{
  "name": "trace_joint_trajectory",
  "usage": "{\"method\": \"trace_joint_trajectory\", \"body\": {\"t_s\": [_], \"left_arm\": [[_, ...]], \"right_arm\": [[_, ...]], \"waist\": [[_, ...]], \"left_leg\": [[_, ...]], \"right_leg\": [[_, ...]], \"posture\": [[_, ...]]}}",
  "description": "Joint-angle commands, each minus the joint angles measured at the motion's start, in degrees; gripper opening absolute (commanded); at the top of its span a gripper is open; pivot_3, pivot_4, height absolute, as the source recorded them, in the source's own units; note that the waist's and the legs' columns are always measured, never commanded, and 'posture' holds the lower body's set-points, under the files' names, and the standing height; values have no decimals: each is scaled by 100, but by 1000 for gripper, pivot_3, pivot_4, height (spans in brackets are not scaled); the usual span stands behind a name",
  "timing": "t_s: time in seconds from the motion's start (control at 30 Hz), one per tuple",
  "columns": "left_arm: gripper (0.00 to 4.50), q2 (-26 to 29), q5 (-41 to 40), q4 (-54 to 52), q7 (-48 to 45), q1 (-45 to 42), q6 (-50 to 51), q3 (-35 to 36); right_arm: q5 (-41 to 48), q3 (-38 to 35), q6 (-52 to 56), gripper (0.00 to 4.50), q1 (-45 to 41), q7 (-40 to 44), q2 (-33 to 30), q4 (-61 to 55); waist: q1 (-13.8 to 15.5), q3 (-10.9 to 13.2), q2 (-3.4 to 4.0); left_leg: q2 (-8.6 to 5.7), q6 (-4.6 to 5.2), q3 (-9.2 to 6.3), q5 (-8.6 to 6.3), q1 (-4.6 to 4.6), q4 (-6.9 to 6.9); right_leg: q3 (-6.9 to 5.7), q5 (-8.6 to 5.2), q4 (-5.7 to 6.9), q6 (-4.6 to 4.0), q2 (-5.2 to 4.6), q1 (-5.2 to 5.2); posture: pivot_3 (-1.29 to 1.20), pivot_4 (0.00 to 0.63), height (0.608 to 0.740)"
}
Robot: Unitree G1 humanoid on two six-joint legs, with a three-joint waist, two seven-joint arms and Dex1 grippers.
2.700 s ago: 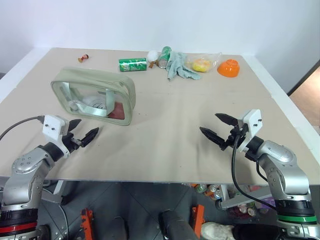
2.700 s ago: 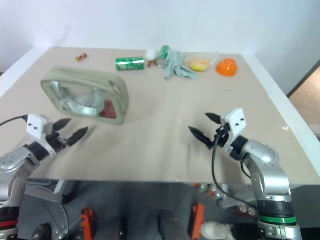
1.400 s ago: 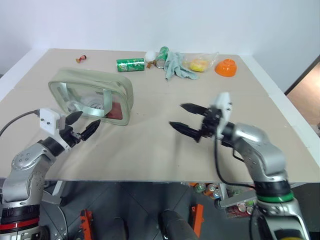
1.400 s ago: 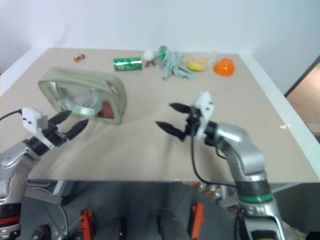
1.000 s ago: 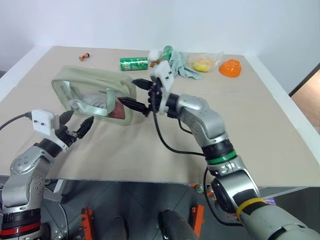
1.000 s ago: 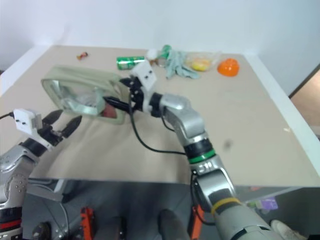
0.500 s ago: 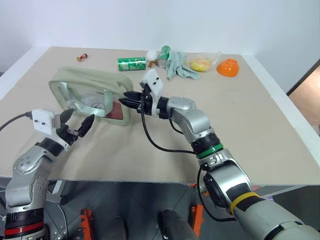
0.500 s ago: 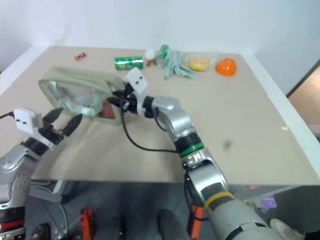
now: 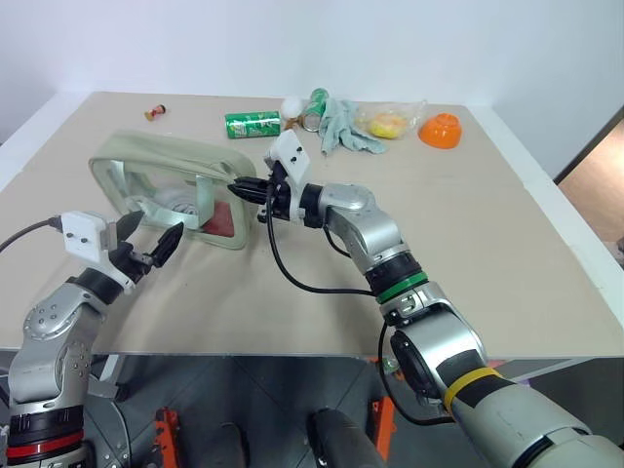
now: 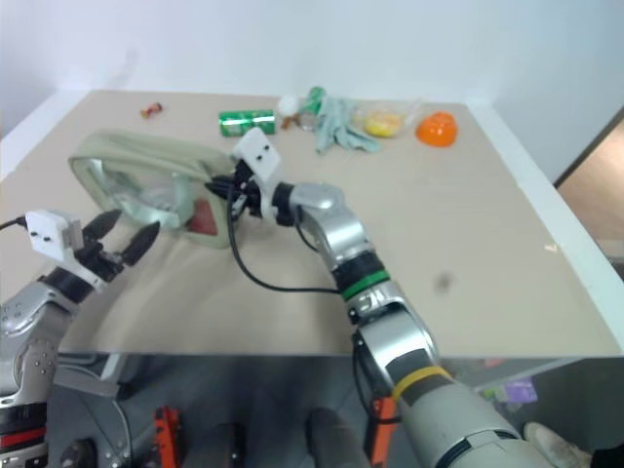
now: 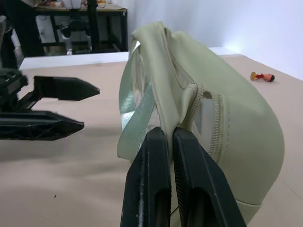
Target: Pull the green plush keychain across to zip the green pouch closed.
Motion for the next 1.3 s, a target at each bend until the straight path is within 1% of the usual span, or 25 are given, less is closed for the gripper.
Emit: {"method": "trace_joint_trajectory", "body": {"t_s": [0.03,0.2,0.33,0.37,0.53,0.67,0.77,0.83,1.1,1.3], "left_arm": [[4135,155,5,-31,-109,-43,-122,120],[4135,241,-319,-25,-322,-129,121,157],[4135,424,-786,-230,-820,0,428,163],[4135,476,-856,-273,-909,42,492,157],[4135,866,-1017,-485,-1579,272,697,-5],[4135,1132,-1138,-823,-2075,366,934,-298],[4135,1241,-1308,-1132,-2340,310,1158,-570],[4135,1260,-1355,-1246,-2435,114,1293,-808],[4135,1206,-1285,-917,-2723,-626,1383,-1287],[4135,1191,-1117,-651,-2836,-776,1276,-1353]], "right_arm": [[66,-56,4,22,277,276,-304,-914],[164,-94,268,22,869,565,-885,-2016],[338,-294,557,22,1201,702,-1422,-2625],[372,-325,602,22,1250,715,-1521,-2713],[557,-766,797,22,1567,867,-2427,-2983],[778,-1094,854,22,1930,1100,-2998,-3155],[923,-1323,801,22,2250,1300,-3355,-3255],[986,-1431,807,22,2477,1387,-3563,-3294],[1241,-1770,686,22,3100,1494,-3895,-3410],[1288,-1740,576,22,3024,1497,-3923,-3548]], "waist": [[6,0,0],[18,1,1],[20,1,1],[19,1,2],[31,5,7],[68,6,9],[107,9,15],[122,10,17],[138,11,18],[139,12,20]], "left_leg": [[-1,-1,-2,-1,-3,-1],[-11,-5,-15,-3,-16,-3],[-12,-5,-20,-3,-16,-3],[-11,-5,-21,-3,-16,-2],[-15,-5,-21,-3,-12,-2],[-18,-4,-22,-3,-12,-2],[-19,-3,-20,-4,-10,-3],[-20,-3,-20,-4,-10,-3],[-24,-2,-22,-3,9,6],[-24,-2,-23,-4,8,5]], "right_leg": [[0,-2,-1,3,-1,0],[-1,-9,-2,12,-8,-3],[-5,-14,-3,11,-7,-4],[-5,-15,-2,10,-7,-3],[-4,-21,-2,8,-8,-1],[-3,-48,-2,42,-9,0],[0,-51,-2,43,-10,1],[0,-51,-2,44,-10,2],[1,-49,-2,44,-9,23],[3,-50,-2,46,-8,20]], "posture": [[0,150,740],[0,150,740],[0,150,740],[0,150,740],[0,150,740],[0,150,740],[0,150,740],[0,150,740],[0,150,740],[0,150,740]]}}
